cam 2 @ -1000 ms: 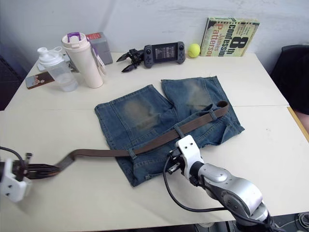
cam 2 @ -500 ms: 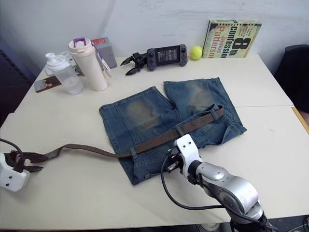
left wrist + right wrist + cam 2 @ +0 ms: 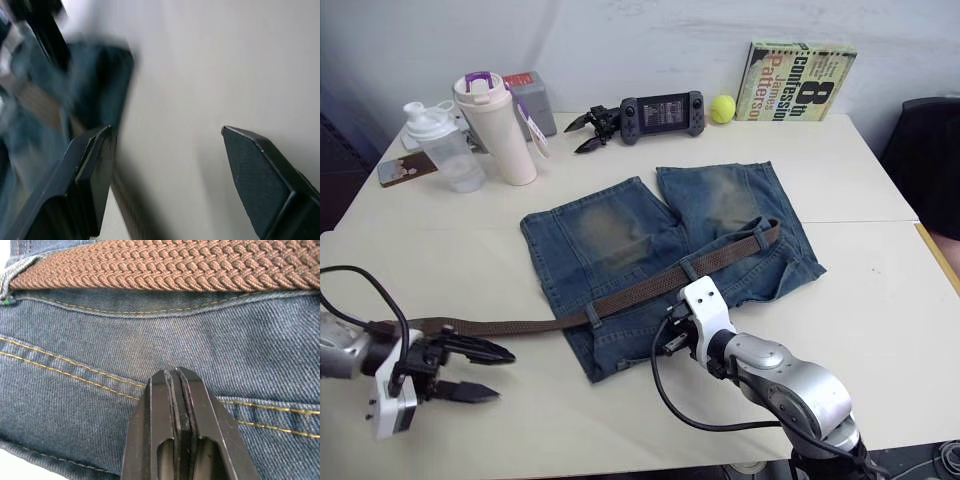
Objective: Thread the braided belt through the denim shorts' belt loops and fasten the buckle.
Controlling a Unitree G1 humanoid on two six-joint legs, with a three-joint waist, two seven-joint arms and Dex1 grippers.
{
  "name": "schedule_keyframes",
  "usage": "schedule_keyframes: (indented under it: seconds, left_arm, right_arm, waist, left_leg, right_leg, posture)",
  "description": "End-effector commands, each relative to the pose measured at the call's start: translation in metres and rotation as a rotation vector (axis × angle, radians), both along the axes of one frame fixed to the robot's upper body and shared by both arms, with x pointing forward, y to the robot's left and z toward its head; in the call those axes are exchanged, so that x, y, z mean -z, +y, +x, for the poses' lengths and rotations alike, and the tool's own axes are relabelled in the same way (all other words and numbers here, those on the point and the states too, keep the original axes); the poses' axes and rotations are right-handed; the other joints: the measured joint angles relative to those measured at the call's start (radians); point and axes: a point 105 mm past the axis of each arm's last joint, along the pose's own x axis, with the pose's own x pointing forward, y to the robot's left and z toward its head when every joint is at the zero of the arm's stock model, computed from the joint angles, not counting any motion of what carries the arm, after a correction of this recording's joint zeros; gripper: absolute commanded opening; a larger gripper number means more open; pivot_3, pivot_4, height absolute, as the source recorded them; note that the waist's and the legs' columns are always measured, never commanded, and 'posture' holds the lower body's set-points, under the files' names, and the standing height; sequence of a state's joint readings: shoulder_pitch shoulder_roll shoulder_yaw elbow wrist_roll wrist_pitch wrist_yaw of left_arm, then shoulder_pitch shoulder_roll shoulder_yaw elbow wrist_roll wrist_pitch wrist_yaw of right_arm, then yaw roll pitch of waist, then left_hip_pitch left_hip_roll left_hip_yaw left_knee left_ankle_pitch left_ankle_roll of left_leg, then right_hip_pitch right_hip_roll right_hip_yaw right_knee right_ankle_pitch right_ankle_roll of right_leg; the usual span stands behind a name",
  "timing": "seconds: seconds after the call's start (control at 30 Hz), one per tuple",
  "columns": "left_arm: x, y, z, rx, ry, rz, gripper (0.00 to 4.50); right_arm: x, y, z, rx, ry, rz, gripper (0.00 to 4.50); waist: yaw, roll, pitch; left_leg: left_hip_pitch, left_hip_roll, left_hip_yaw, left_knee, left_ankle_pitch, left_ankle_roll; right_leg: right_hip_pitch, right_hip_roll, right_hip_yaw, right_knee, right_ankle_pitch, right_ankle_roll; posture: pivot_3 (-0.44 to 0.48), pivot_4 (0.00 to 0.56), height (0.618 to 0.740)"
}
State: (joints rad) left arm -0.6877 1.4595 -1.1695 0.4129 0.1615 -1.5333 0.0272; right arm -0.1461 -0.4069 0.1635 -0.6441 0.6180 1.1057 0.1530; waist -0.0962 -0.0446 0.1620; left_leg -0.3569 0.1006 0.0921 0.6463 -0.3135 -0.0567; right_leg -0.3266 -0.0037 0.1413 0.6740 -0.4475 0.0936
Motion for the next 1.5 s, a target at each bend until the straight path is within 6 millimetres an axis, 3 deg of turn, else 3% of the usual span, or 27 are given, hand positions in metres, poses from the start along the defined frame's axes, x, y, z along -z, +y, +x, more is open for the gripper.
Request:
schedule_keyframes:
  seconds: [0.03, 0.1, 0.2, 0.23, 0.37, 0.43, 0.57, 0.8, 0.97, 1.1, 1.2, 1.27, 1.3, 1.4, 1.43, 1.5]
  left_arm:
    - [-0.015, -0.034, 0.006, -0.151, 0.153, -0.169, 3.75]
    - [-0.021, -0.055, 0.019, -0.242, 0.255, -0.28, 3.75]
    - [-0.012, -0.077, 0.016, -0.213, 0.335, -0.273, 3.75]
    - [-0.011, -0.081, 0.014, -0.202, 0.361, -0.272, 3.75]
    - [-0.002, -0.09, 0.01, -0.164, 0.423, -0.227, 3.75]
    - [0.004, -0.093, 0.012, -0.154, 0.432, -0.209, 3.75]
    - [0.015, -0.106, 0.023, -0.14, 0.416, -0.198, 3.75]
    - [0.027, -0.121, 0.026, -0.115, 0.447, -0.138, 3.75]
    - [0.041, -0.127, 0.038, -0.112, 0.38, -0.044, 3.75]
    - [0.043, -0.131, 0.042, -0.103, 0.333, -0.037, 2.54]
    - [0.046, -0.13, 0.044, -0.097, 0.289, -0.019, 1.07]
    - [0.049, -0.129, 0.046, -0.105, 0.273, -0.007, 0.19]
    - [0.049, -0.127, 0.047, -0.11, 0.265, -0.001, 0.0]
    - [0.046, -0.12, 0.048, -0.107, 0.254, 0.005, 0.0]
    - [0.043, -0.116, 0.049, -0.113, 0.263, 0.002, 0.0]
    - [0.039, -0.103, 0.053, -0.124, 0.273, 0.012, 0.0]
  right_arm:
    - [-0.006, -0.008, -0.005, -0.002, 0.016, 0.03, 1.82]
    - [-0.028, -0.012, -0.008, -0.017, -0.02, 0.112, 2.81]
    - [-0.072, -0.034, -0.011, -0.065, -0.095, 0.203, 4.23]
    - [-0.081, -0.04, -0.012, -0.078, -0.105, 0.208, 4.43]
    - [-0.103, -0.066, -0.021, -0.205, -0.145, -0.01, 4.43]
    - [-0.096, -0.08, -0.02, -0.224, -0.137, -0.184, 4.43]
    - [-0.053, -0.136, -0.004, -0.293, -0.172, -0.761, 4.43]
    - [-0.047, -0.172, 0.038, -0.34, -0.467, -1.18, 4.43]
    - [-0.034, -0.188, 0.052, -0.34, -0.516, -1.299, 4.43]
    - [-0.023, -0.198, 0.056, -0.355, -0.485, -1.34, 4.5]
    - [-0.022, -0.199, 0.06, -0.348, -0.49, -1.347, 3.6]
    - [-0.021, -0.197, 0.063, -0.339, -0.494, -1.336, 2.68]
    - [-0.021, -0.197, 0.066, -0.334, -0.5, -1.339, 2.09]
    - [-0.02, -0.195, 0.071, -0.32, -0.497, -1.328, 0.36]
    - [-0.021, -0.193, 0.073, -0.323, -0.503, -1.326, 0.07]
    - [-0.021, -0.187, 0.075, -0.328, -0.516, -1.304, 0.02]
  waist:
    - [-0.002, 0.002, 0.001]
    - [0.009, 0.006, 0.004]
    - [0.02, 0.01, 0.009]
    - [0.02, 0.011, 0.011]
    - [0.016, 0.016, 0.014]
    - [0.015, 0.021, 0.017]
    - [0.012, 0.022, 0.022]
    - [0.004, 0.024, 0.026]
    - [0.01, 0.023, 0.025]
    - [0.01, 0.019, 0.023]
    - [0.011, 0.017, 0.022]
    - [0.011, 0.016, 0.021]
    - [0.011, 0.016, 0.021]
    - [0.011, 0.018, 0.022]
    - [0.011, 0.018, 0.022]
    - [0.007, 0.018, 0.022]
  left_leg:
    - [0.0, 0.0, 0.0, 0.0, 0.0, 0.0]
    - [-0.001, -0.001, -0.001, 0.002, 0.0, 0.001]
    - [-0.002, -0.003, -0.003, 0.006, -0.002, 0.003]
    - [-0.002, -0.004, -0.003, 0.007, -0.002, 0.004]
    - [-0.005, -0.004, -0.002, 0.007, -0.004, 0.007]
    - [-0.009, -0.004, -0.002, 0.008, -0.005, 0.008]
    - [-0.014, -0.003, 0.001, 0.016, -0.008, 0.012]
    - [-0.012, -0.004, 0.007, 0.02, -0.01, 0.015]
    - [-0.012, -0.004, 0.007, 0.021, -0.01, 0.015]
    - [-0.008, -0.004, 0.007, 0.023, -0.01, 0.016]
    - [-0.007, -0.004, 0.007, 0.024, -0.01, 0.016]
    - [-0.006, -0.004, 0.007, 0.024, -0.01, 0.016]
    - [-0.005, -0.004, 0.007, 0.024, -0.011, 0.016]
    - [0.002, -0.004, 0.008, 0.022, -0.011, 0.016]
    - [0.003, -0.004, 0.009, 0.021, -0.011, 0.016]
    - [0.005, -0.004, 0.009, 0.02, -0.011, 0.016]
  right_leg:
    - [0.0, 0.0, 0.0, 0.0, 0.0, 0.0]
    - [0.002, 0.0, -0.001, -0.001, 0.0, 0.0]
    - [0.005, 0.0, -0.002, -0.002, 0.0, 0.0]
    - [0.005, 0.0, -0.001, -0.002, 0.001, 0.001]
    - [0.005, 0.002, -0.001, -0.012, 0.002, 0.004]
    - [0.003, 0.002, -0.001, -0.014, 0.002, 0.004]
    - [0.0, 0.002, -0.001, -0.016, 0.002, 0.004]
    - [-0.001, -0.001, 0.002, -0.012, 0.004, 0.008]
    - [-0.001, -0.001, 0.002, -0.011, 0.004, 0.008]
    - [0.004, -0.002, 0.002, -0.011, 0.005, 0.008]
    - [0.006, -0.003, 0.002, -0.01, 0.005, 0.008]
    - [0.007, -0.003, 0.002, -0.01, 0.005, 0.008]
    - [0.007, -0.004, 0.002, -0.01, 0.005, 0.009]
    - [0.014, -0.004, 0.003, -0.011, 0.005, 0.009]
    - [0.015, -0.004, 0.004, -0.011, 0.005, 0.009]
    - [0.016, -0.003, 0.004, -0.011, 0.005, 0.009]
  posture:
    - [0.0, 0.15, 0.739]
    - [0.0, 0.15, 0.739]
    - [0.0, 0.15, 0.739]
    - [0.0, 0.15, 0.739]
    - [0.0, 0.15, 0.739]
    - [0.0, 0.15, 0.739]
    - [0.0, 0.15, 0.739]
    - [0.0, 0.15, 0.739]
    - [0.0, 0.15, 0.739]
    - [0.0, 0.15, 0.739]
    - [0.0, 0.15, 0.739]
    - [0.0, 0.15, 0.739]
    - [0.0, 0.15, 0.739]
    - [0.0, 0.15, 0.739]
    - [0.0, 0.15, 0.739]
    - [0.0, 0.15, 0.739]
